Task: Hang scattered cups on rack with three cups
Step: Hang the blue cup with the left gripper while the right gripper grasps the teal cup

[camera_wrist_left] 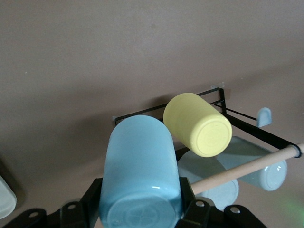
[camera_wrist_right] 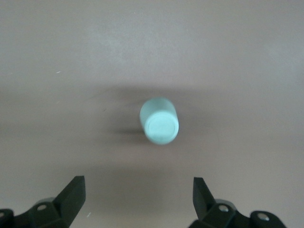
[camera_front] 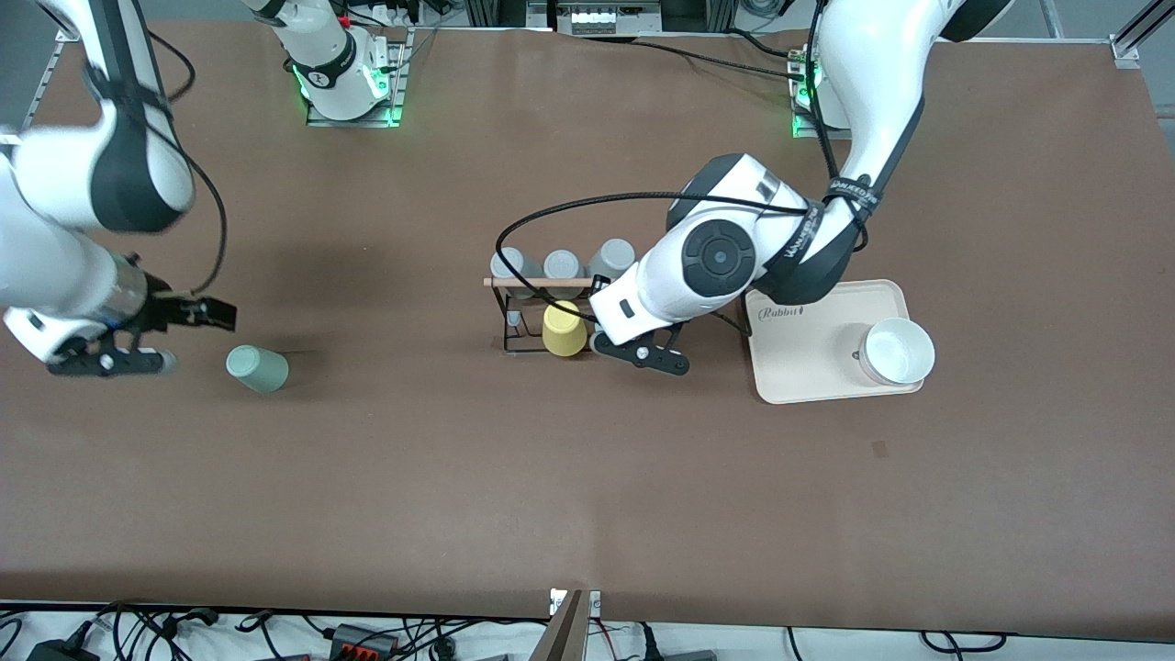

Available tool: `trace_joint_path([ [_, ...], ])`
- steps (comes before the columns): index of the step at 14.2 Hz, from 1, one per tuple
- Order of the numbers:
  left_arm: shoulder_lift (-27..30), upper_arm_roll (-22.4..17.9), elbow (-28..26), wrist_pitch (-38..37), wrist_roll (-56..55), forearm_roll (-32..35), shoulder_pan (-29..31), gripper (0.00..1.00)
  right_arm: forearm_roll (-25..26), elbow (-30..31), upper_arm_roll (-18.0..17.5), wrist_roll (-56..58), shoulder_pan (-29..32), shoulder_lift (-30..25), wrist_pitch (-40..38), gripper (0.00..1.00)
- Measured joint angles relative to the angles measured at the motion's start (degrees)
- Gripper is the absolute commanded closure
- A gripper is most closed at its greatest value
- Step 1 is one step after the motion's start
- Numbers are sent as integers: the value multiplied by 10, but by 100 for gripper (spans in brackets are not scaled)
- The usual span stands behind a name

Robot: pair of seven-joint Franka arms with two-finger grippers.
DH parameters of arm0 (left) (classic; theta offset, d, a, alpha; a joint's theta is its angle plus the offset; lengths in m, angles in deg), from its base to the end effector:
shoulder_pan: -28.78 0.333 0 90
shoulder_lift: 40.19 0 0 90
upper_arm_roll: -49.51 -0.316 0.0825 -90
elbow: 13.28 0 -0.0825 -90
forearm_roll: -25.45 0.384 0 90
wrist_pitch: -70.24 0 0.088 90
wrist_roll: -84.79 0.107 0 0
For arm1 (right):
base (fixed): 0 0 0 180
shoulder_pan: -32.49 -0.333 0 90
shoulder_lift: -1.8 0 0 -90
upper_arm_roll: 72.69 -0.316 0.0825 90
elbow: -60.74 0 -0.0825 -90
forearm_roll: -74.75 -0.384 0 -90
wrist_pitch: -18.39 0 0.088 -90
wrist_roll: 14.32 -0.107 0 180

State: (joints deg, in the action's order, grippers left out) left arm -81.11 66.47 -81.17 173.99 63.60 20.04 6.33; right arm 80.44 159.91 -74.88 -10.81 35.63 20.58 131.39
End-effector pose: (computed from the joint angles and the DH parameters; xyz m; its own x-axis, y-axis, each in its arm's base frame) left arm 0.6007 -0.4271 0.3749 0.9556 -0.2434 -0.1663 -0.2016 -0.9511 0.2342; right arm 0.6361 -0.0188 0.3847 0.9924 0.0823 -0.0917 0.0888 -0.9936 0.0699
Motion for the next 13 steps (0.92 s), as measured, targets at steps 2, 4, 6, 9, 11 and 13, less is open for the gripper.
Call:
trace_joint_path([
  [2,-6,-1,3,3,0,16,-7,100,0,14,2,33,17,42,62,0],
  [4,-8,-1,6,4,-1,20,-9,100,0,22,3,53,28,74,104,0],
  [6,-10,-2,7,9,-6,20,-9,100,0,23,3,59,34,98,127,0],
  [9,-15,-2,9,15,-14,20,-11,100,0,28,2,61,35,117,147,0],
  [11,-26,-2,8,15,-25,20,-15,100,0,40,2,61,34,121,156,0],
  [13,-34,-1,8,16,-37,20,-20,100,0,53,2,62,34,121,162,0],
])
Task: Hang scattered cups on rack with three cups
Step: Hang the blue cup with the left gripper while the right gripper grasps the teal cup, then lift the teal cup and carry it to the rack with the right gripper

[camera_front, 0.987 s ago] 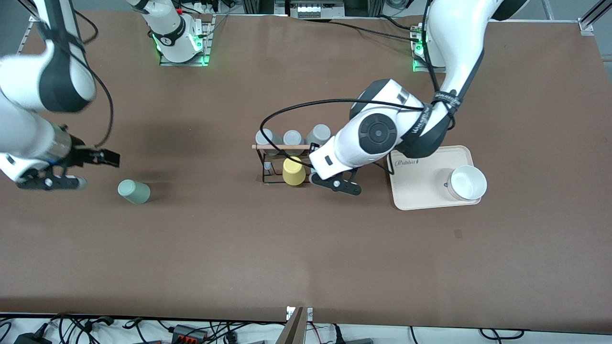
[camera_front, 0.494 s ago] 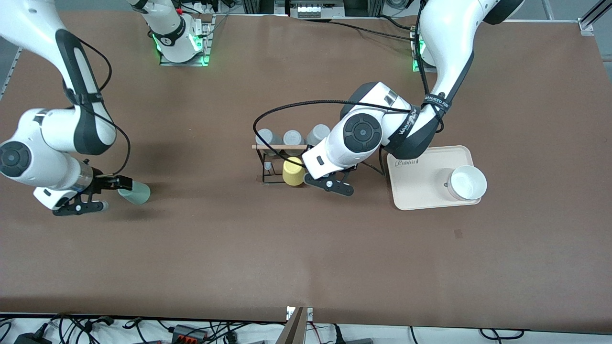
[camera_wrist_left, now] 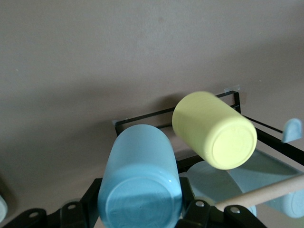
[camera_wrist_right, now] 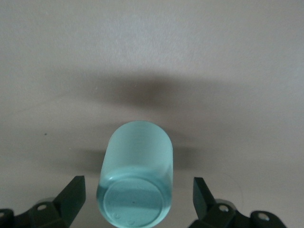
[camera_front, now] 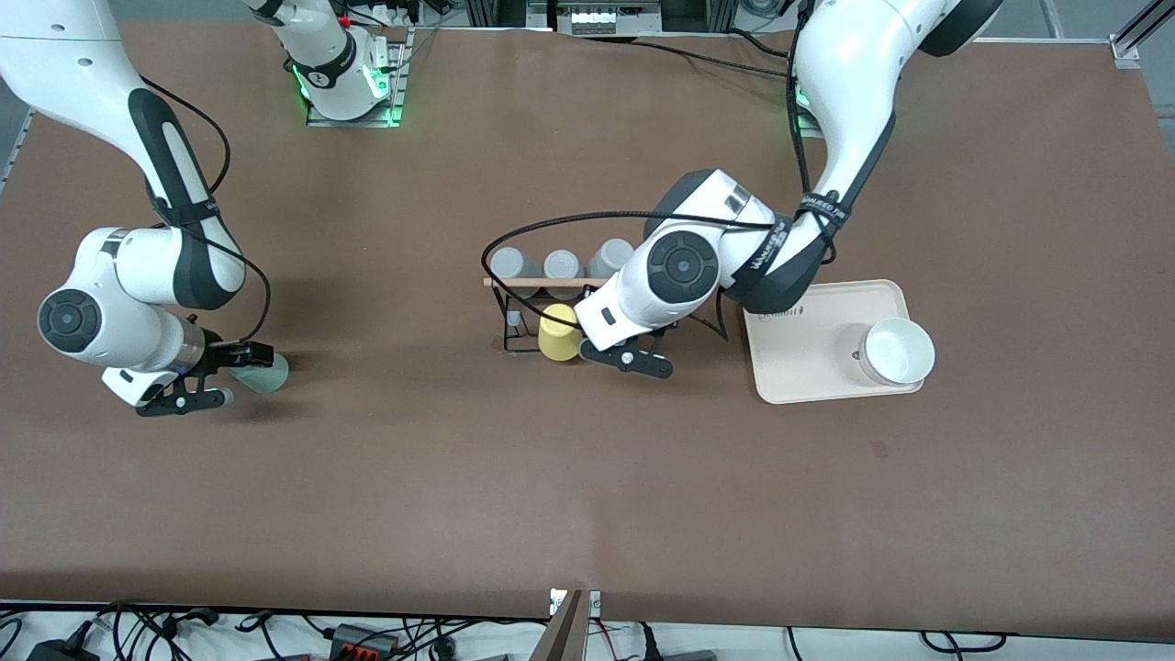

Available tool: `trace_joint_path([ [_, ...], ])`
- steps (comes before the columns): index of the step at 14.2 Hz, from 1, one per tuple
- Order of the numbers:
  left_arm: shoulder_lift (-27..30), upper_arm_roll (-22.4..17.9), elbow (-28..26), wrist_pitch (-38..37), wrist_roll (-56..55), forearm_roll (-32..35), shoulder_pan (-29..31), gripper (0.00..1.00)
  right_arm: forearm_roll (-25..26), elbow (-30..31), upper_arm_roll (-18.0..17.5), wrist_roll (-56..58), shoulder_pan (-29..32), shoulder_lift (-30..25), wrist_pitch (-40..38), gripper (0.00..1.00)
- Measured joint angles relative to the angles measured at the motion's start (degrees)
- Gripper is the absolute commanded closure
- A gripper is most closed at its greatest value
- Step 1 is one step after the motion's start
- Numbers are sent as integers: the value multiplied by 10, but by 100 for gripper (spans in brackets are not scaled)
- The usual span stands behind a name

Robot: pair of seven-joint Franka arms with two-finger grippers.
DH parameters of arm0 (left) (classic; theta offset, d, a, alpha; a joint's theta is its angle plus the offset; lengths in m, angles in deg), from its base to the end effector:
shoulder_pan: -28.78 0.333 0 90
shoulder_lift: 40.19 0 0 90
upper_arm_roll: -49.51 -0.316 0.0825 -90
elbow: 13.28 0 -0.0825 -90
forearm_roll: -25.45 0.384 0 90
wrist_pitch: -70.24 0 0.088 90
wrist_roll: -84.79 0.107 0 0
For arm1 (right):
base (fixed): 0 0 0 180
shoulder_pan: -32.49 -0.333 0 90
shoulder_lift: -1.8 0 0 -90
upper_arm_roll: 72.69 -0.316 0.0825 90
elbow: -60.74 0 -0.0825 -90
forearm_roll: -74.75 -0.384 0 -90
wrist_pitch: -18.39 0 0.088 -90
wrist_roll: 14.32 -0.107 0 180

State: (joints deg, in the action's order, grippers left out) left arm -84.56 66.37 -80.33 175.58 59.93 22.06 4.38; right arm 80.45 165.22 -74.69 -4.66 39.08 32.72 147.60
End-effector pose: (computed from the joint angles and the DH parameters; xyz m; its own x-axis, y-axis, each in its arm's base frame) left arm 0.5949 -0.4466 0.3393 0.9600 -0.2095 -0.1859 -0.1725 -0.9651 0.1969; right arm 0.6352 -0.0550 0.2306 0.9822 0.1481 -0.1158 0.1528 -0.9877 0.0329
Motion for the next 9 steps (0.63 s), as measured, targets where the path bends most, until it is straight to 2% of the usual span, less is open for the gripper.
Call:
trace_joint_path([
  [2,-1,1,0,0,-9,0,-7,95,0,2,-2,1,0,0,1,0],
  [3,-2,1,0,0,-11,0,-14,64,0,2,-3,1,-1,-1,1,7],
  [4,-3,0,0,0,-15,2,-21,2,0,2,-4,1,-2,-3,1,15],
  [6,-6,-4,0,2,-18,23,-28,0,0,2,-5,1,-2,-5,1,34],
  [9,0,-13,12,2,-22,60,-8,0,0,1,-5,2,-2,-7,1,55],
])
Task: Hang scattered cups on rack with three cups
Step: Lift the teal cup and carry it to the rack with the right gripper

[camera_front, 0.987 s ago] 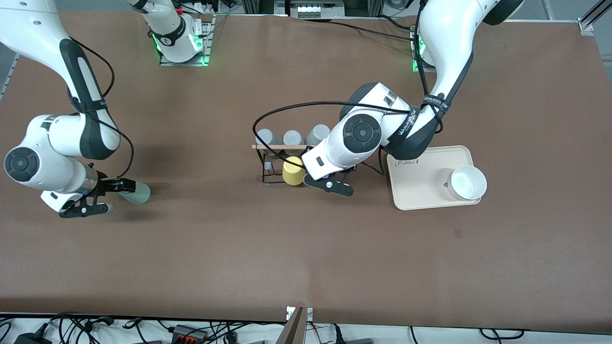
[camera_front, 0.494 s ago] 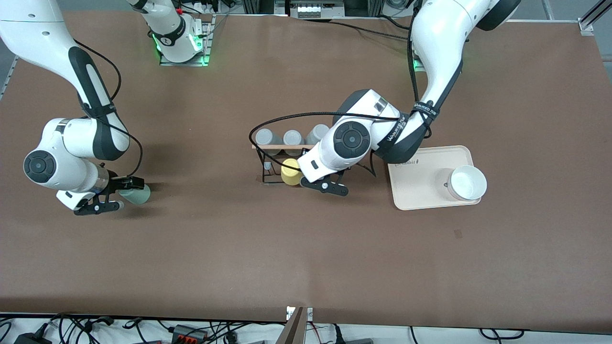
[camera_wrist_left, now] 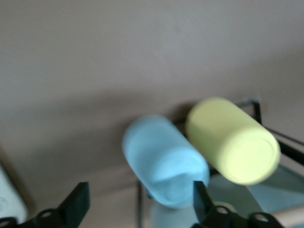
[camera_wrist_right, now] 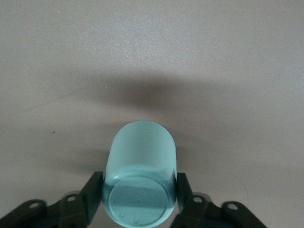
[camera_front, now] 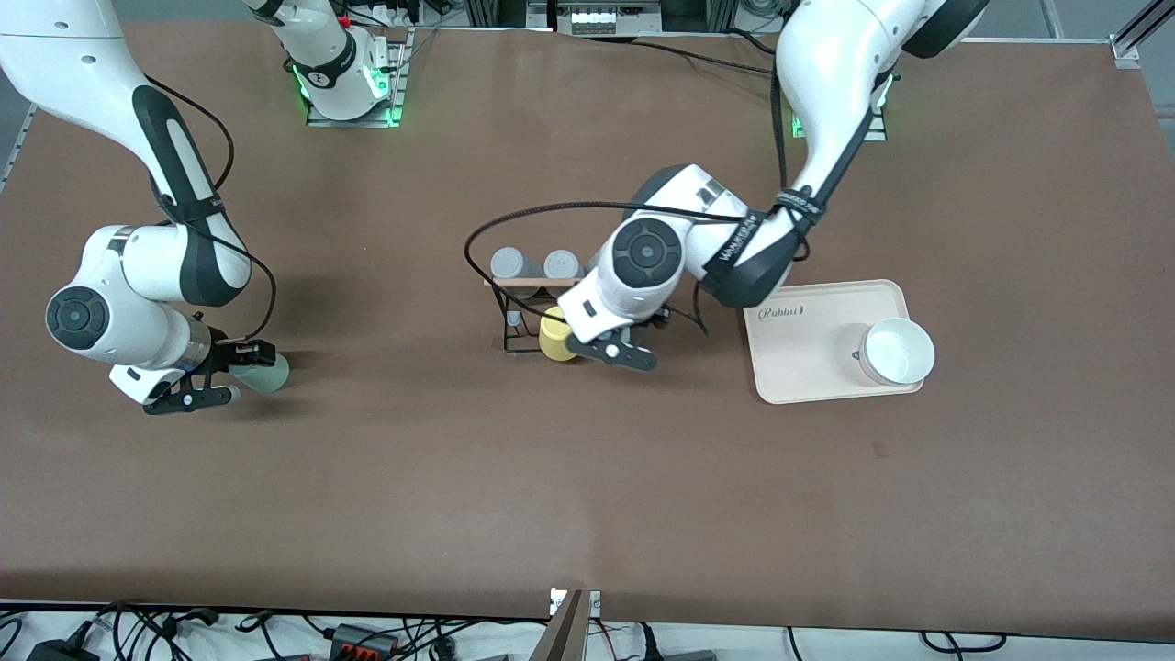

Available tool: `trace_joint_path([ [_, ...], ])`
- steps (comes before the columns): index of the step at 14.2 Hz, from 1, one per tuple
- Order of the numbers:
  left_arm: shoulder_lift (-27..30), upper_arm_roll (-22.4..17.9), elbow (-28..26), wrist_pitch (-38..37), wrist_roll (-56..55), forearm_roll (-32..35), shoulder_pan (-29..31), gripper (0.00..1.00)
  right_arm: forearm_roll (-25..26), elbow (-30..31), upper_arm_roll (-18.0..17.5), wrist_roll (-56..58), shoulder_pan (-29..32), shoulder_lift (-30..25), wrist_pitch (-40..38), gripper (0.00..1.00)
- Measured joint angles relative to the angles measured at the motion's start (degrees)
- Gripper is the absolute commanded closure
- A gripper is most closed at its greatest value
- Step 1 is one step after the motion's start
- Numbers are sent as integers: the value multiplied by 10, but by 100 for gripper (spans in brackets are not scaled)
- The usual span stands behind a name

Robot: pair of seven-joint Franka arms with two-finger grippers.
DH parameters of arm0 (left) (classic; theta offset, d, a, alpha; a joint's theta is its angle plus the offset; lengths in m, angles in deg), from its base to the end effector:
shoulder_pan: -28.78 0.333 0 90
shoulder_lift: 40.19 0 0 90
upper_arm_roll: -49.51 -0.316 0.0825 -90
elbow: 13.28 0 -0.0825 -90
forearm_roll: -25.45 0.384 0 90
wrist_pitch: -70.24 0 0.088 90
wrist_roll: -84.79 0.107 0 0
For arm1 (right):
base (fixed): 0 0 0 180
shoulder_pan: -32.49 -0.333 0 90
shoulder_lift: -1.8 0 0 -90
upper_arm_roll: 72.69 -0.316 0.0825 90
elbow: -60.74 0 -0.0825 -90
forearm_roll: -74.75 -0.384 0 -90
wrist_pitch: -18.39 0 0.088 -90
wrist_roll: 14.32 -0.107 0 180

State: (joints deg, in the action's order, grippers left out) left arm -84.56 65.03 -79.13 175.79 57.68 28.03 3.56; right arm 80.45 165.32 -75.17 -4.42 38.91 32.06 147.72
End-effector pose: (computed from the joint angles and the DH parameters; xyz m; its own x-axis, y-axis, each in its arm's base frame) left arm 0.6050 -0.4394 0.3451 0.9753 -0.1860 -0.1194 -0.1743 -0.9794 0.1020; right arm 0.6366 -0.0482 0.2375 0.9813 0.1627 -0.1034 0.1667 -0.9855 0.0314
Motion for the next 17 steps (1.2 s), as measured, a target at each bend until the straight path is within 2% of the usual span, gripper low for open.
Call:
trace_joint_path([
  [3,35,-5,12,-31,0,7,64,0,0,-1,0,1,0,0,0,67],
  [5,62,-6,13,-62,2,9,125,0,0,-11,-2,1,-1,-2,-7,70],
  [7,87,-5,12,-95,7,9,185,0,-1,-50,-9,-3,-15,-6,-61,70],
  [9,118,-3,12,-135,11,9,231,0,-5,-115,-13,-42,-50,-14,-147,70],
  [11,159,-2,12,-174,11,9,257,0,-31,-176,-15,-101,-91,-18,-223,70],
  [14,210,-1,1,-237,44,9,273,0,-66,-223,-17,-201,-156,-17,-264,70],
  [17,247,0,-69,-210,65,9,278,0,-71,-244,-19,-322,-221,-13,-267,70],
])
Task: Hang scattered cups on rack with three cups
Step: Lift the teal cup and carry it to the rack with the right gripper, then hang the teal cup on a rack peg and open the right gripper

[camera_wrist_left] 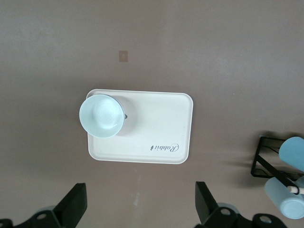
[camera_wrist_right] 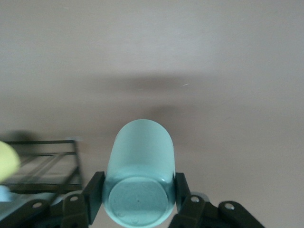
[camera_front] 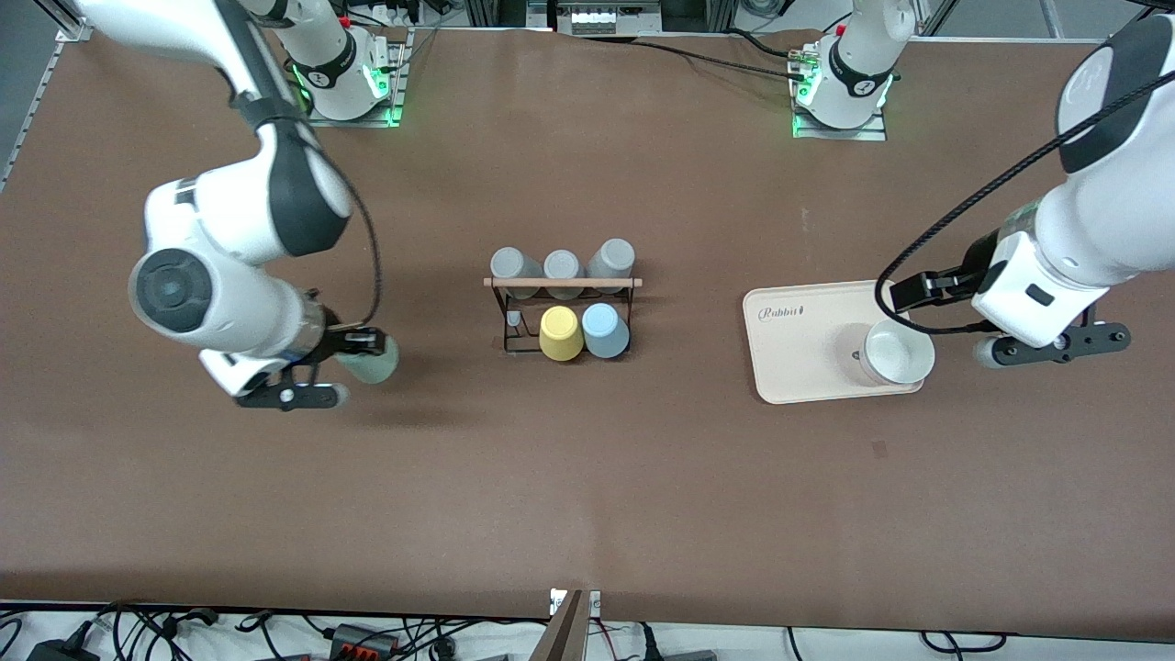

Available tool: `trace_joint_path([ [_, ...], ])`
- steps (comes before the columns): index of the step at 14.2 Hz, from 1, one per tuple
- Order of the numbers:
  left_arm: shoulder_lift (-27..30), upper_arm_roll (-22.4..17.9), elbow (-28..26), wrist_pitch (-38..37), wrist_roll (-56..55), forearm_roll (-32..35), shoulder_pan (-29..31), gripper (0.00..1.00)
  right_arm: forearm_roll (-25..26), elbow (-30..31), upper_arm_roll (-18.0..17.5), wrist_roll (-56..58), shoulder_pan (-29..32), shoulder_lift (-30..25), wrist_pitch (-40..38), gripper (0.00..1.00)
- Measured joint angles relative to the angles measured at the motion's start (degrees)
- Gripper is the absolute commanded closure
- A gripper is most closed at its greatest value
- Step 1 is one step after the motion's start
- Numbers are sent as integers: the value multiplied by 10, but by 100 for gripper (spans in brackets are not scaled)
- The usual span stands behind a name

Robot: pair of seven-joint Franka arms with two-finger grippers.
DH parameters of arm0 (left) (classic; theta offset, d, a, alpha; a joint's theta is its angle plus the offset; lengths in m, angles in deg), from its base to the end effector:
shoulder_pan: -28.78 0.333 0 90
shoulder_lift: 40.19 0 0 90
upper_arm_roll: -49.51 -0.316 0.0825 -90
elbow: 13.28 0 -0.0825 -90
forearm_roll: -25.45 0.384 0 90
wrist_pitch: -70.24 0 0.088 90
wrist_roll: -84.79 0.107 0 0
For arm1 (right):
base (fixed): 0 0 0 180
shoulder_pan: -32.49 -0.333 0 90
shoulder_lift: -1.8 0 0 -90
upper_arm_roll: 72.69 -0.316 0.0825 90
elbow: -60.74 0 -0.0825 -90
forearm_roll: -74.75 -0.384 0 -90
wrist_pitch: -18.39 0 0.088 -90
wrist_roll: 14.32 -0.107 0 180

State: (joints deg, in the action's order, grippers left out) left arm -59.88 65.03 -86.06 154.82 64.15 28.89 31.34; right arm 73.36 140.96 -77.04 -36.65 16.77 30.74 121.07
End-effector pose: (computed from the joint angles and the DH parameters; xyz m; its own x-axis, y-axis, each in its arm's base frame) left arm 0.6327 -0.1078 0.5567 0.9811 0.1447 -0.1282 0.1438 -0.9895 -0.0159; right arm 0.6507 0.2301 0.4062 0.9906 -0.0522 -0.1261 -0.0543 -0.9984 -0.0126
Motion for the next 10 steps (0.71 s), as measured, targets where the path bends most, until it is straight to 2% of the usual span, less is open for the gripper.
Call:
trace_joint_path([
  [5,78,11,-147,93,28,-2,18,0,-3,-35,-1,-180,-98,17,1,70],
  [7,92,7,-165,108,56,-2,29,0,-10,-39,0,-220,-113,20,4,70],
  [10,85,-11,-157,118,115,-2,50,0,-11,-39,0,-257,-128,29,7,70],
])
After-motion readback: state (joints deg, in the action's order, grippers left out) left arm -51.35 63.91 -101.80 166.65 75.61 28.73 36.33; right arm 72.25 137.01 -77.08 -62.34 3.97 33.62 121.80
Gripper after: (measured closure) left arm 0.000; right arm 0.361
